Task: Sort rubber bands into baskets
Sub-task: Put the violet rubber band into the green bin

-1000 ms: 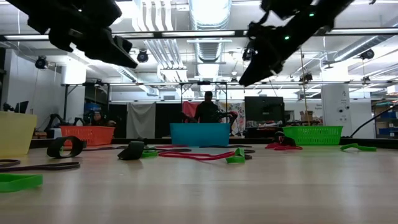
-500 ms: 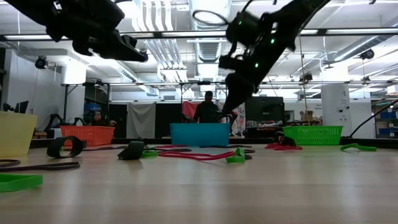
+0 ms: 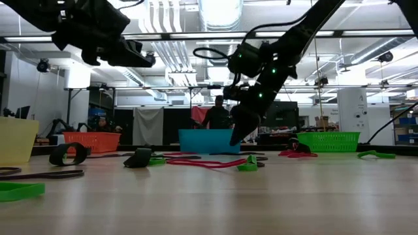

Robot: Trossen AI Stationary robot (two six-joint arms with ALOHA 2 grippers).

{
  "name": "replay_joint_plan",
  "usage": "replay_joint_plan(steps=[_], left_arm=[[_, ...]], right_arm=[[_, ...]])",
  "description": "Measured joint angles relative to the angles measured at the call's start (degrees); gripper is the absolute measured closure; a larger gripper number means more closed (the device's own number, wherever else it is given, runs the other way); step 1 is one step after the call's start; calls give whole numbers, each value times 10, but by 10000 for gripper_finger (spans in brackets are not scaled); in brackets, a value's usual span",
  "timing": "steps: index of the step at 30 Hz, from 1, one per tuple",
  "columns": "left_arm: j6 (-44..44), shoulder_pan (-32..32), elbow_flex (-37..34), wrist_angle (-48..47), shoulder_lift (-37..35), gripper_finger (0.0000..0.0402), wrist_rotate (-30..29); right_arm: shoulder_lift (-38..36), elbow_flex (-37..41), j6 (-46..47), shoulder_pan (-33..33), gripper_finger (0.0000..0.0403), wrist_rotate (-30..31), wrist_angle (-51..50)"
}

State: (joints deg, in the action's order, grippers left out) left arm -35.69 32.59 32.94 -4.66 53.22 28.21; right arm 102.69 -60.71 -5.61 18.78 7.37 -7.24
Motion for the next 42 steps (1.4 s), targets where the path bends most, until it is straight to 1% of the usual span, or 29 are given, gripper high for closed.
replay_joint_plan(steps=[9,12,16,22,23,26,29,39,42], left_arm=[[5,3,-5,25,35,402,10],[11,3,-5,40,44,402,11],[27,3,-5,58,51,402,10],[50,3,-2,62,49,402,10],[53,3,-1,63,49,402,10],[66,3,-1,63,49,402,10],[78,3,-1,63,49,402,9],[82,3,0,67,48,402,9],[82,3,0,68,48,402,9]], right_arm=[[41,0,-3,4,190,-7,25],[46,0,-3,4,206,-17,26],[48,2,-5,4,259,-22,23],[49,3,-14,11,375,-50,22],[48,3,-18,11,383,-50,22],[38,3,-19,11,391,-50,20],[12,4,-23,8,394,-47,3],[-141,4,-20,6,394,-47,-74],[-169,6,-16,7,394,-47,-75]])
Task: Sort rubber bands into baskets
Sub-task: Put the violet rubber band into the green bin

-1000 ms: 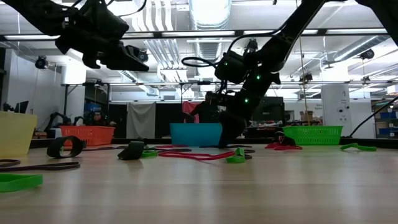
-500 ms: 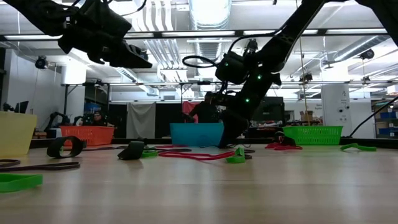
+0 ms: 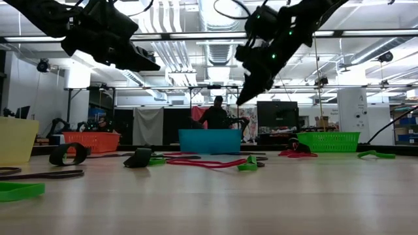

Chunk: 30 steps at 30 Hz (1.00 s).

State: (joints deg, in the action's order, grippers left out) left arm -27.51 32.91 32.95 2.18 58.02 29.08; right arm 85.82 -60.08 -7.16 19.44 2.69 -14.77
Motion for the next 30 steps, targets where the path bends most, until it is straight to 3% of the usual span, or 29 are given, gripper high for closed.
replay_joint_plan(steps=[5,10,20,24,27,30], left_arm=[[0,0,0,0,0,402,0],[0,0,0,0,0,402,0],[-4,0,0,0,0,402,0],[-4,0,0,0,0,402,0],[-5,0,0,0,0,402,0],[-5,0,0,0,0,402,0]], right_arm=[[9,21,-13,0,394,-1,52],[64,34,8,1,375,-1,115],[171,33,57,3,253,3,176],[208,33,62,5,222,12,197],[223,31,62,5,219,17,206],[236,31,62,4,246,16,206]])
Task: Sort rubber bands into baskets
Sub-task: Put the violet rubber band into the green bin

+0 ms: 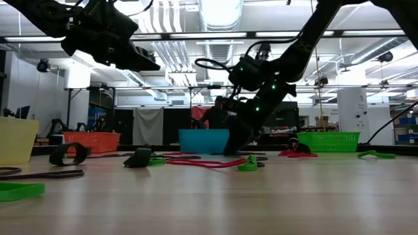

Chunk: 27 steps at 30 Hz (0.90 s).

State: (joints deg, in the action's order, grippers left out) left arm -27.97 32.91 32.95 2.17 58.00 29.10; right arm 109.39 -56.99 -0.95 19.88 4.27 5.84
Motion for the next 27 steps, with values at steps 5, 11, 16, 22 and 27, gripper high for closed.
replay_joint_plan(steps=[5,11,16,22,27], left_arm=[[0,0,0,3,0,402,0],[4,0,0,4,0,402,0],[11,0,0,4,0,402,0],[21,0,0,4,0,402,0],[30,0,-1,6,0,402,0]], right_arm=[[19,0,-8,0,351,-14,13],[20,1,-17,0,392,-22,27],[-20,3,-32,-4,394,-24,16],[-97,3,-45,-5,394,-27,-42],[-164,4,-56,-5,394,14,-107]])
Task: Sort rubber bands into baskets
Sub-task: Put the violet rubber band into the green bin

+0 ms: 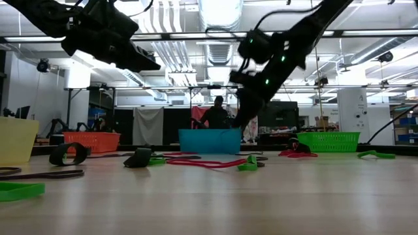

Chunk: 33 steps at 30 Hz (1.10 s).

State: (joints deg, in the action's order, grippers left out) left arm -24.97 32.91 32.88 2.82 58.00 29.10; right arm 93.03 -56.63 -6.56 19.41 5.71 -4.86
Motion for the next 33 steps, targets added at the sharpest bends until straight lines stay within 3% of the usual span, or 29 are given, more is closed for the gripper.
replay_joint_plan(steps=[8,15,22,33], left_arm=[[35,-1,0,10,-2,402,0],[48,-1,7,8,-7,402,0],[50,-1,12,15,-7,402,0],[70,-1,12,22,-7,402,0]], right_arm=[[-111,0,-25,1,394,122,-122],[-189,-1,-10,1,394,292,-219],[-205,1,73,26,394,465,-301],[-205,44,250,147,394,468,-354]])
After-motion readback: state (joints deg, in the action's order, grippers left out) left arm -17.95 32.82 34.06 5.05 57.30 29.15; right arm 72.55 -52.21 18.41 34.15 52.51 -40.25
